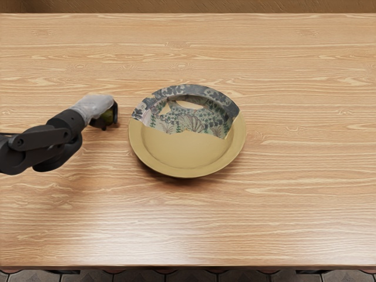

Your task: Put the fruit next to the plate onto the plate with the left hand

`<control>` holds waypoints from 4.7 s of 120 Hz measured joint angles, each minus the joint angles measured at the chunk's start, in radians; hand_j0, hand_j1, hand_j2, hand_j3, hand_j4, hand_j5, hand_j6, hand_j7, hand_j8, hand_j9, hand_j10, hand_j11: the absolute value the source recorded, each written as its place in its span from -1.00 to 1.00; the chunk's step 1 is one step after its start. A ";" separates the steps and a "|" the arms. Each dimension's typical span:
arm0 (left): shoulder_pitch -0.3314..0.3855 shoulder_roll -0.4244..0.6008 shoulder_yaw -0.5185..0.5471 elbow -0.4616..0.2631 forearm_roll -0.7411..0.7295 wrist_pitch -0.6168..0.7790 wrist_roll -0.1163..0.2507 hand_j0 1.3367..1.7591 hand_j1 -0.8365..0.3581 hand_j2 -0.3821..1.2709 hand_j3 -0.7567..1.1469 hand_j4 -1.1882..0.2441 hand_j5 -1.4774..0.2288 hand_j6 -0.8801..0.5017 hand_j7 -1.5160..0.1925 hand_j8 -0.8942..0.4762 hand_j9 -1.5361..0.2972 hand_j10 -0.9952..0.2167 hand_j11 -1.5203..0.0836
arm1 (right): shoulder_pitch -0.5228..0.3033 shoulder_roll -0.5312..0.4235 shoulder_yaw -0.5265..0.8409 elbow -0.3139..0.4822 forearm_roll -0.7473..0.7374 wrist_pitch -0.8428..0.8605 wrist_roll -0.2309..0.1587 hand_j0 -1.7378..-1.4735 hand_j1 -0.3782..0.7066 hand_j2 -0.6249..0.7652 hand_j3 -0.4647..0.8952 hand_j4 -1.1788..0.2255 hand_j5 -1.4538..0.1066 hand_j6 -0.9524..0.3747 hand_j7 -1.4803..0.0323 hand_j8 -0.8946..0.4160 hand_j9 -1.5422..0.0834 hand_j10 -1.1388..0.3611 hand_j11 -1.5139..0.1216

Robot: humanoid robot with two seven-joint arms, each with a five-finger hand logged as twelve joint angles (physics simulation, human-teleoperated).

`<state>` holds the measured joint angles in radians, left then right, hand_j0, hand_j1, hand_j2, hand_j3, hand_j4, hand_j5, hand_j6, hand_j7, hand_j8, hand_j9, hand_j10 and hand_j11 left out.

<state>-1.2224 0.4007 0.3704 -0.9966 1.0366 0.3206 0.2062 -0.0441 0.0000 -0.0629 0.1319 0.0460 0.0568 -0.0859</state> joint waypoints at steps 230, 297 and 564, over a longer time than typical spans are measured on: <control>-0.273 0.040 -0.071 -0.430 -0.224 -0.101 0.000 0.45 -0.25 -0.13 -0.20 -0.50 -0.71 -0.07 -0.63 -0.13 -0.60 -0.24 -0.59 | 0.000 0.000 0.000 0.000 0.000 0.000 0.000 -0.40 -0.89 -0.11 -0.32 0.64 0.82 0.40 0.92 0.33 0.86 0.49 0.81; -0.264 -0.049 -0.064 -0.402 -0.225 -0.120 0.009 0.48 -0.16 -0.17 -0.20 -0.61 -0.40 -0.23 -0.35 -0.27 -0.35 -0.30 -0.29 | 0.000 0.000 0.000 0.000 0.000 0.000 0.000 -0.40 -0.89 -0.11 -0.32 0.64 0.82 0.40 0.92 0.33 0.86 0.49 0.81; -0.267 0.408 -0.256 -0.331 -1.032 -0.847 -0.001 0.52 0.98 -0.54 -0.20 0.66 0.73 0.27 0.77 0.30 0.68 0.64 0.90 | 0.000 0.000 0.000 0.000 0.000 0.000 0.000 -0.40 -0.89 -0.11 -0.32 0.64 0.82 0.40 0.92 0.33 0.86 0.49 0.81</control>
<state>-1.4890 0.8088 0.1139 -1.3278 0.0044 -0.5260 0.2056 -0.0441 0.0000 -0.0629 0.1319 0.0460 0.0568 -0.0859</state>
